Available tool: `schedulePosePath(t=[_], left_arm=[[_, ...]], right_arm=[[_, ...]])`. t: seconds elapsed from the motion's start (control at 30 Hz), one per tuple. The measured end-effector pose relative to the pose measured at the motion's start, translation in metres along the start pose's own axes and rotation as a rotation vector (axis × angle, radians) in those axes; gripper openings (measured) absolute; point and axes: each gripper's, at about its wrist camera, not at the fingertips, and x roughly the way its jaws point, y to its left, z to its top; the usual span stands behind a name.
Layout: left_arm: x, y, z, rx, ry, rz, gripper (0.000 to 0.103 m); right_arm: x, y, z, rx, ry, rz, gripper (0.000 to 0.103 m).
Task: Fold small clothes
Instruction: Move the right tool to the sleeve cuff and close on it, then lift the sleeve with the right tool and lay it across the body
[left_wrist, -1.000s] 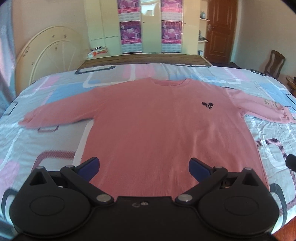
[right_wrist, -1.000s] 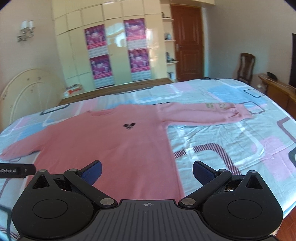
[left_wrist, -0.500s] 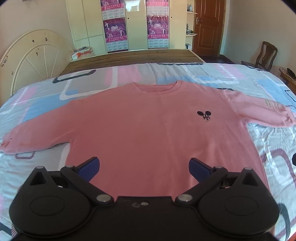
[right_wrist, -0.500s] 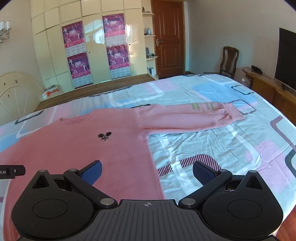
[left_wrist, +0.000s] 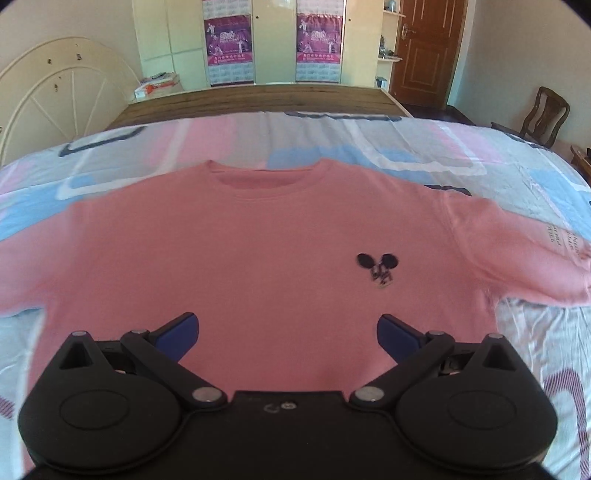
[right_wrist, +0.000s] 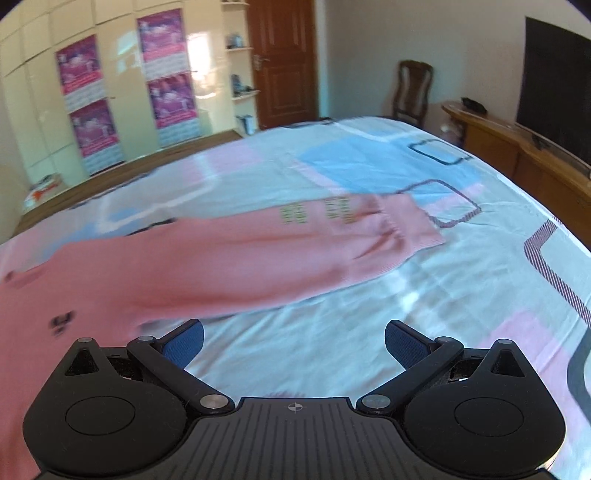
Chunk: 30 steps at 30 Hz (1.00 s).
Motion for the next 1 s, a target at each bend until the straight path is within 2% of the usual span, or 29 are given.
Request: schedulePosePath(t=[0.23,0.47,0.5,0.53,0.57,0.67,0.7,0.73,0.77,0.9,1.0], left_arm=[[0.047,-0.034,0.015,-0.013,0.019,0.000,0.102],[0.067,-0.049,0.022,0.027,0.031,-0.002,0.101],[0.068,-0.050,0.023,0.031,0.029,-0.003,0.101],[0.069,-0.050,0.024,0.032,0.033,-0.005,0.100],[0.071,-0.049,0.026,0.029,0.037,-0.004,0.098],[0.074,-0.048,0.030,0.031,0.040,-0.001,0.093],[0.075,-0.047,0.031,0.033,0.040,0.000,0.092],[0.076,-0.047,0.032,0.036,0.042,0.002,0.092],[0.077,-0.046,0.033,0.038,0.044,0.005,0.091],[0.082,-0.041,0.034,0.051,0.061,-0.009,0.078],[0.082,-0.034,0.034,0.030,0.067,-0.032,0.075]], right_arm=[[0.063,-0.053,0.030,0.057,0.012,-0.063,0.103],[0.114,-0.096,0.042,0.133,0.046,-0.118,0.102],[0.118,-0.100,0.043,0.148,0.040,-0.116,0.091],[0.121,-0.104,0.045,0.155,0.037,-0.114,0.065],[0.127,-0.106,0.047,0.162,0.050,-0.107,0.056],[0.135,-0.111,0.053,0.194,0.039,-0.102,0.050],[0.136,-0.111,0.055,0.192,0.033,-0.101,0.038],[0.138,-0.111,0.057,0.188,0.028,-0.100,0.015],[0.139,-0.111,0.058,0.185,0.027,-0.095,0.010],[0.140,-0.107,0.062,0.156,0.006,-0.089,0.010],[0.130,-0.096,0.068,0.119,-0.042,-0.064,0.010]])
